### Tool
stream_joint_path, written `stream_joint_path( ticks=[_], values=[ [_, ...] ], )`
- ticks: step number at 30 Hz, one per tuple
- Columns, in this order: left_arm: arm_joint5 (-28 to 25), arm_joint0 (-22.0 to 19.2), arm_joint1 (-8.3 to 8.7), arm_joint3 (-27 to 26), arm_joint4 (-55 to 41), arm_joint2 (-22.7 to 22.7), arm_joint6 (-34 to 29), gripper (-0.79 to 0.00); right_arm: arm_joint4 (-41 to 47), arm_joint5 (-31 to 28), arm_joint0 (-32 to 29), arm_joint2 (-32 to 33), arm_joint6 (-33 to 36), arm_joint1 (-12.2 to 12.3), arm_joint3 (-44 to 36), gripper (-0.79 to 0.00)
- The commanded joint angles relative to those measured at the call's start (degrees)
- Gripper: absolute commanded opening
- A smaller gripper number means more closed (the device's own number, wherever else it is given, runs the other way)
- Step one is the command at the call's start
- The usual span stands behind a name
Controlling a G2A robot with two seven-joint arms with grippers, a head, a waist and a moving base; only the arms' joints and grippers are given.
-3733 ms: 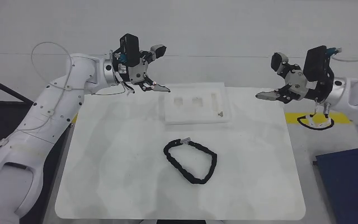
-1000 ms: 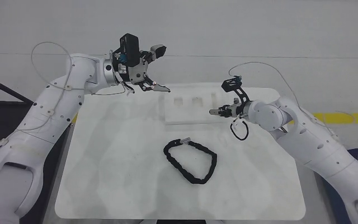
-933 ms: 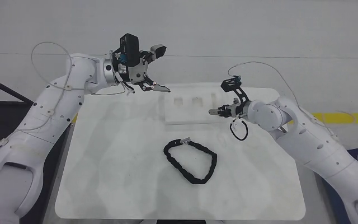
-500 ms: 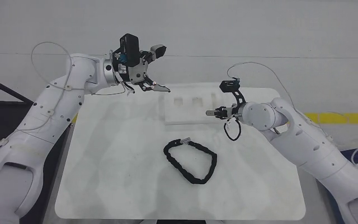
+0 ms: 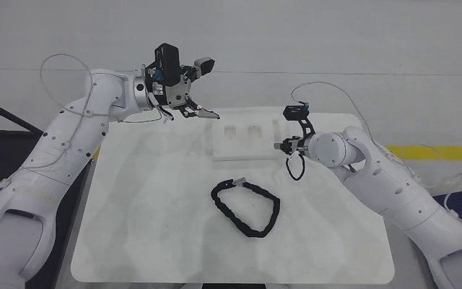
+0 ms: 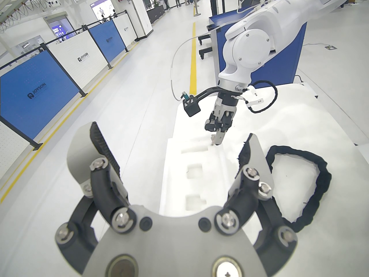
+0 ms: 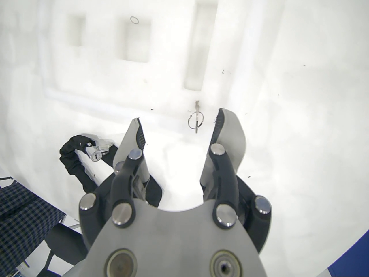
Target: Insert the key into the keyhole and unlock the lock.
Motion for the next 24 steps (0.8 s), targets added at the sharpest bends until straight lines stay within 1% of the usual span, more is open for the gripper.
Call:
stream_joint_path(
  ticks=[1, 3, 8, 14, 21, 23, 24],
  values=[
    [0.00, 0.00, 0.00, 0.00, 0.00, 0.00, 0.00, 0.000, -0.41, 0.28, -0.30, 0.08, 0.09, -0.22, 0.27, -0.425],
    [0.00, 0.00, 0.00, 0.00, 0.00, 0.00, 0.00, 0.000, -0.85, 1.04, -0.59, 0.19, 0.14, -0.47, 0.54, -0.419],
    [0.00, 0.00, 0.00, 0.00, 0.00, 0.00, 0.00, 0.000, -2.12, 1.80, -1.10, 0.62, -0.14, -1.04, 0.81, -0.434],
    [0.00, 0.00, 0.00, 0.00, 0.00, 0.00, 0.00, 0.000, -3.22, 3.23, -1.90, 1.11, -0.43, -1.78, 1.12, -0.526],
    [0.00, 0.00, 0.00, 0.00, 0.00, 0.00, 0.00, 0.000, -4.46, 2.99, -2.76, 1.75, -0.67, -2.52, 2.31, -0.560],
    [0.00, 0.00, 0.00, 0.00, 0.00, 0.00, 0.00, 0.000, -4.71, 2.95, -3.02, 1.97, -0.85, -2.75, 2.68, -0.597],
    [0.00, 0.00, 0.00, 0.00, 0.00, 0.00, 0.00, 0.000, -4.79, 3.00, -3.18, 2.08, -0.99, -2.87, 2.92, -0.637]
  ],
)
